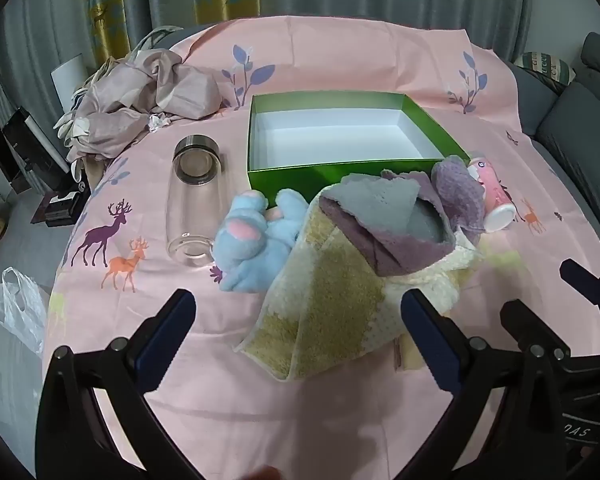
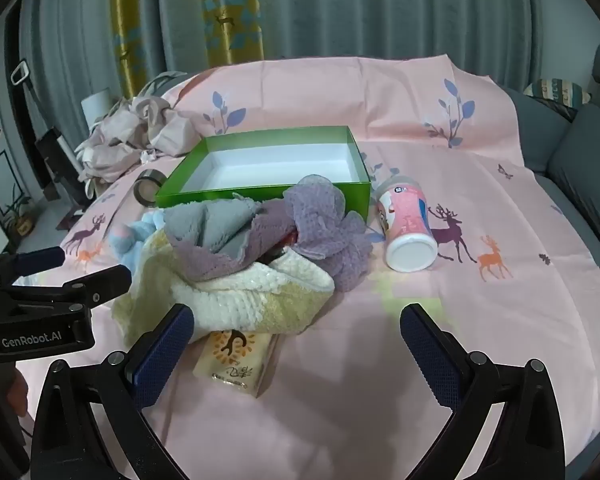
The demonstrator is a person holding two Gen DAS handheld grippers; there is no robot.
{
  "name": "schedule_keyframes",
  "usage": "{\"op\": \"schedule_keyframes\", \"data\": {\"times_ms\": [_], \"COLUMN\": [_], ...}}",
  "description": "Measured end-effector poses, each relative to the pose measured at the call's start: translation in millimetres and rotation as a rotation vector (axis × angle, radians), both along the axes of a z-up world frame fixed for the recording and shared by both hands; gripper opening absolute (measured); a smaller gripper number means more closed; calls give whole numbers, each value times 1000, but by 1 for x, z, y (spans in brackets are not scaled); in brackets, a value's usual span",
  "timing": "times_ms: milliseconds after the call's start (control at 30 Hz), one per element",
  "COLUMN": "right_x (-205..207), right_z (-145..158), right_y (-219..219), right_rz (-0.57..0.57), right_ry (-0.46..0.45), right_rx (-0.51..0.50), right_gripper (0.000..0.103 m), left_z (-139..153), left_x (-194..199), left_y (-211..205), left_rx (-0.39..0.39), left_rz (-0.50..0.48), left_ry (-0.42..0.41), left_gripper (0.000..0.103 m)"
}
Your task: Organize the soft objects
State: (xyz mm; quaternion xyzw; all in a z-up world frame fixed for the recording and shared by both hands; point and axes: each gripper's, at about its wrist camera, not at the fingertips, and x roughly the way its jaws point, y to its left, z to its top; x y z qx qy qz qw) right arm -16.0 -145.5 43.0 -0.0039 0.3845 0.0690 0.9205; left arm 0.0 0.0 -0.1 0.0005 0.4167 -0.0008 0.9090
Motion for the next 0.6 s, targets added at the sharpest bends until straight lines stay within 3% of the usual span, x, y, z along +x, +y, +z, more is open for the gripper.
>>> {"op": "schedule_keyframes", "data": {"times_ms": [600], "right_x": [3], "right_z": [-8], "right_y": [4], "right_rz": [9], "right_ry": [18], "right_rx": [-3], "right_gripper": [103], "left_z": [-10], "left_x": [5], "left_y": [4], "left_rx": [-38], "left_rz": [-4], "left_ry": [41], "left_gripper": [102]}}
